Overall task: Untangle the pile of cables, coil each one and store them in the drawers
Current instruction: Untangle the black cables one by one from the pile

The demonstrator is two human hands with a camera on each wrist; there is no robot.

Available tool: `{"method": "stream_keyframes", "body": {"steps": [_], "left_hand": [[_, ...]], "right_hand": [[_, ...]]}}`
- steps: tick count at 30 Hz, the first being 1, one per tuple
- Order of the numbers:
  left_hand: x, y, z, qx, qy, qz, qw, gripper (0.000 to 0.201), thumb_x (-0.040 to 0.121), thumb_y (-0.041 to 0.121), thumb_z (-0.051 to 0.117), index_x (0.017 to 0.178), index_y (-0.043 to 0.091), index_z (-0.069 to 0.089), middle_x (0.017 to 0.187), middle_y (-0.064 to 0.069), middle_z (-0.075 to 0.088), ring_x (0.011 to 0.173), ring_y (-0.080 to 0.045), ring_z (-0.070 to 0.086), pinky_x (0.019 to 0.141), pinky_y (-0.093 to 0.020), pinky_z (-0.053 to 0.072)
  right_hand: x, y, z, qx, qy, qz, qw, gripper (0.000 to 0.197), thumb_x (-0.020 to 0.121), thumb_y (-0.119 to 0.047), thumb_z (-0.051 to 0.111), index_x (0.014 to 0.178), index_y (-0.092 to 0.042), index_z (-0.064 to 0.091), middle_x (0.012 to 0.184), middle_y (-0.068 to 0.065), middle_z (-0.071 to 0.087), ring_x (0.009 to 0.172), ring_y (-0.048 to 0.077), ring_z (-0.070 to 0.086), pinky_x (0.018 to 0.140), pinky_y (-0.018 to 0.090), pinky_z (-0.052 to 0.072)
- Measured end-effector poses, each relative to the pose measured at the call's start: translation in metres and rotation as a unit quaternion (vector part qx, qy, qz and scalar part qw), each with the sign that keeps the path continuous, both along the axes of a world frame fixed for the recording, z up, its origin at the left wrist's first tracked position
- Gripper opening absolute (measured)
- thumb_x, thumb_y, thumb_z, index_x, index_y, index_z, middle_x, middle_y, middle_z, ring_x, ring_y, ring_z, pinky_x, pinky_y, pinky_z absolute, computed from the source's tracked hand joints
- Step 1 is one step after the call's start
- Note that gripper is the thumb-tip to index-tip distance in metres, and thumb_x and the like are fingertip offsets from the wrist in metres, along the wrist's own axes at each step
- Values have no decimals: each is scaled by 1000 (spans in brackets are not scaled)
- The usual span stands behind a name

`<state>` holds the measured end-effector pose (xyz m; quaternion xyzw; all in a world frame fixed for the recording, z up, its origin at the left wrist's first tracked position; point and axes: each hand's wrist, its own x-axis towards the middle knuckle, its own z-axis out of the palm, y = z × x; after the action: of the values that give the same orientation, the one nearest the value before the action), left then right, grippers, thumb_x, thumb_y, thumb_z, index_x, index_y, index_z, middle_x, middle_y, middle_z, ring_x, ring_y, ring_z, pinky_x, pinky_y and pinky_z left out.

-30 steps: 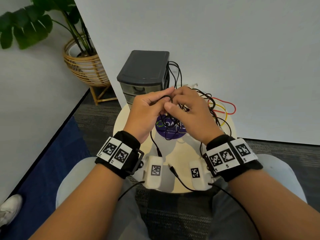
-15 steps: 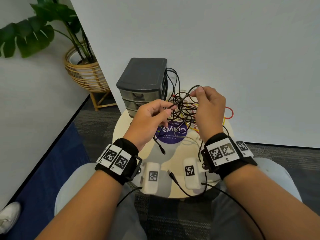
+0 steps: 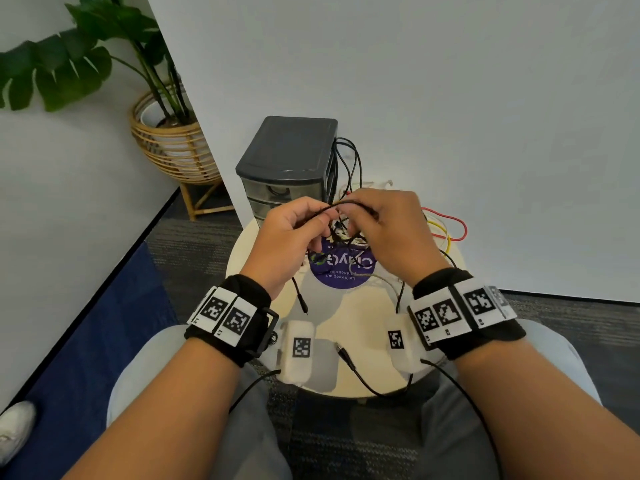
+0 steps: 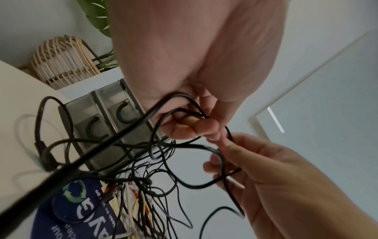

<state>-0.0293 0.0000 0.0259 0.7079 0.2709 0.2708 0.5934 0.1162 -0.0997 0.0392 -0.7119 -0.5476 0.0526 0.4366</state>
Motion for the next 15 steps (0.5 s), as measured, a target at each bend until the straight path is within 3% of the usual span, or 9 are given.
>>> {"method": "stream_keyframes", "body": {"steps": [3,5,7,9,10,12,15], "left_hand": [[-2,4,-1,-35,-22,-4,999,19,103,4,54,101,12,71,78,-1,65,75,-15,61,79,-29,55],[-3,5,0,-45,-20,-11,999,18,103,6,54,105,12,71,83,-4,71,86,-19,68,88,-31,57],[-2,4,-1,-24,13,-8,1000,17,102,8,57,106,12,73,87,-7,74,88,-16,70,81,-22,57],[0,3,-3,25,52,15,998,16,100,9,60,102,16,74,87,-6,75,78,-9,69,69,-14,52],[2,2,-3,33,55,25,998,17,100,9,60,100,17,75,86,-5,75,72,-9,68,66,-14,51],[4,2,-1,23,34,44,998,17,99,7,61,104,14,76,85,0,74,60,-10,61,63,-20,53],[4,-1,9,12,5,55,998,21,99,6,62,114,12,75,91,0,79,54,-11,61,58,-22,53]], "right_hand": [[9,0,9,81,122,-77,986,20,100,-22,60,91,-16,77,59,-2,69,57,8,64,65,24,48],[12,1,13,123,187,-130,966,21,100,-19,58,90,-17,76,57,1,68,57,18,68,64,27,50],[11,1,15,142,211,-160,954,22,100,-17,56,89,-18,75,58,3,69,57,23,68,66,32,56],[9,0,16,136,212,-169,953,21,100,-17,57,92,-16,76,60,0,71,54,12,65,62,29,54],[8,0,17,115,203,-162,959,20,100,-19,58,94,-16,77,62,-2,71,52,4,61,61,23,49],[5,0,19,40,179,-109,977,18,99,-21,61,96,-16,78,67,-4,73,57,0,62,65,19,47],[-2,1,24,-13,177,0,984,14,95,-14,61,98,-17,74,70,0,72,70,10,69,75,26,54]]}}
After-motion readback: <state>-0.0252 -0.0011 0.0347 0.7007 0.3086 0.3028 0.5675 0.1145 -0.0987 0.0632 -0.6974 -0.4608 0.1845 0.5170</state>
